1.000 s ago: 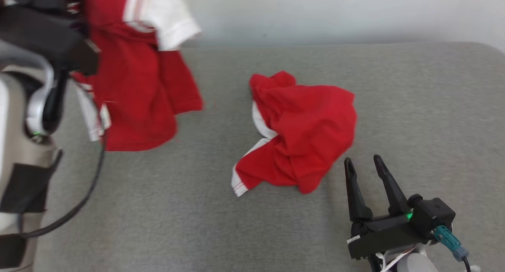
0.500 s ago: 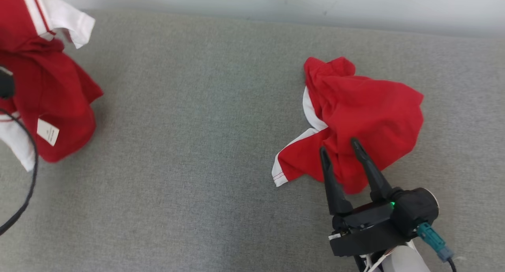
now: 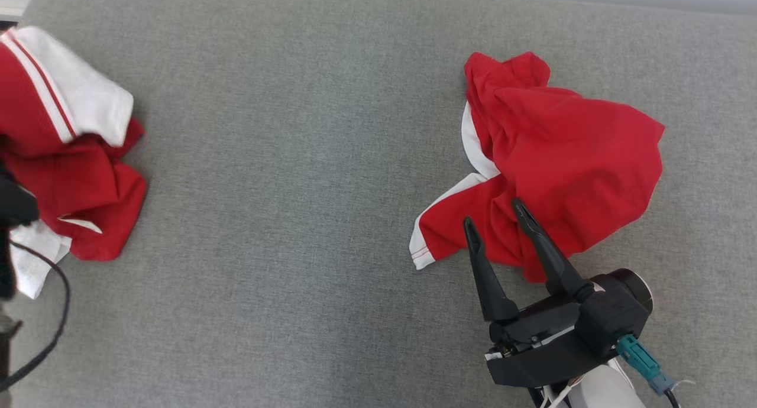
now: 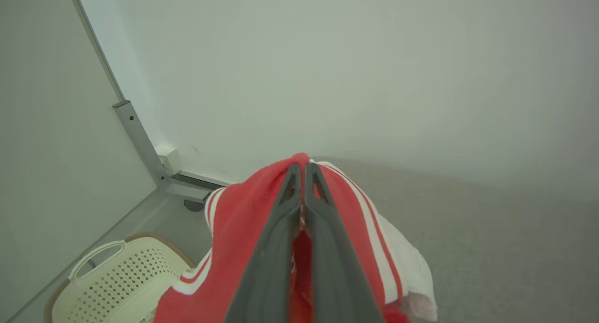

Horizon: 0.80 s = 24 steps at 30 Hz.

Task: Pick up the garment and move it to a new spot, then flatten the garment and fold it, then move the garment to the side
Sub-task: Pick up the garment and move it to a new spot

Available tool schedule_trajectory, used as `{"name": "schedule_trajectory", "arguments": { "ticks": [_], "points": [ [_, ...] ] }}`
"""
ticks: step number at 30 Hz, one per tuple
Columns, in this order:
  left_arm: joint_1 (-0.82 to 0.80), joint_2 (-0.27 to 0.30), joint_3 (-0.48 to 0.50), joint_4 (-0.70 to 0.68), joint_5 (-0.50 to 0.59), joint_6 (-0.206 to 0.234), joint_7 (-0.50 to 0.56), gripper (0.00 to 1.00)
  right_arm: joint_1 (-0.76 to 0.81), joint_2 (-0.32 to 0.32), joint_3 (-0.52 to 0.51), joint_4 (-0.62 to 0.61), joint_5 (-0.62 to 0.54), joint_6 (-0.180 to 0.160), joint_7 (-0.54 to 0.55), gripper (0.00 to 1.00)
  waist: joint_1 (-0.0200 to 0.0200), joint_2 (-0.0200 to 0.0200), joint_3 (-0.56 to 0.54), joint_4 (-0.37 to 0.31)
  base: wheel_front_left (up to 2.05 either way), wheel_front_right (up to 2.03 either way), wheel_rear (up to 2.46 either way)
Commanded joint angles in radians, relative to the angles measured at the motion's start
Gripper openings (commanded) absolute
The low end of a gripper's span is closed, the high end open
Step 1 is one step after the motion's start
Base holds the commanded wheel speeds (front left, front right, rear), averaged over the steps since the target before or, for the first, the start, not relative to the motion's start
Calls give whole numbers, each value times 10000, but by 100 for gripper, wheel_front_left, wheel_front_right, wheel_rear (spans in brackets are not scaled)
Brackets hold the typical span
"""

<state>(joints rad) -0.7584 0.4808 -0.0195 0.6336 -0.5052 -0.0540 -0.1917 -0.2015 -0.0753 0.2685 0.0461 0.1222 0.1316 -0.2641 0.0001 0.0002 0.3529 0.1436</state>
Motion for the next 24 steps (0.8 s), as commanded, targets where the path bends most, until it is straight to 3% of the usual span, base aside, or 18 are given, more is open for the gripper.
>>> {"name": "schedule_trajectory", "arguments": {
  "ticks": [1, 8, 12, 13, 14, 24],
  "points": [
    [137, -81, 8, 232, -174, -89, -70, 0, -27, -69, 40, -57, -37, -18, 0, 100, -1, -2, 77, -69, 0, 0, 0],
    [211, -646, -240, 1948, -531, -336, 319, 0, -183, -145, 115, -77, -29, -18, 0, 100, -1, -2, 214, -193, 0, 0, 0],
    [-85, -551, -213, 2479, -653, -458, -13, 0, -204, -103, 121, -32, -9, -18, 0, 100, -1, -2, 109, -221, 0, 0, 0],
    [-108, -526, -233, 2511, -623, -476, -88, 20, -205, -90, 132, -14, 4, -18, 0, 100, -1, -2, 56, -217, 0, 0, 0],
    [-142, -504, -264, 2531, -568, -470, -160, 98, -203, -77, 141, -6, 37, -18, 0, 100, -1, -2, -5, -208, 0, 0, 0],
    [-108, 2, -601, 1312, 188, -91, -593, 100, -42, 167, 61, -68, 295, -18, 1, 100, -1, -2, -834, -402, 0, 0, 0]
  ]
}}
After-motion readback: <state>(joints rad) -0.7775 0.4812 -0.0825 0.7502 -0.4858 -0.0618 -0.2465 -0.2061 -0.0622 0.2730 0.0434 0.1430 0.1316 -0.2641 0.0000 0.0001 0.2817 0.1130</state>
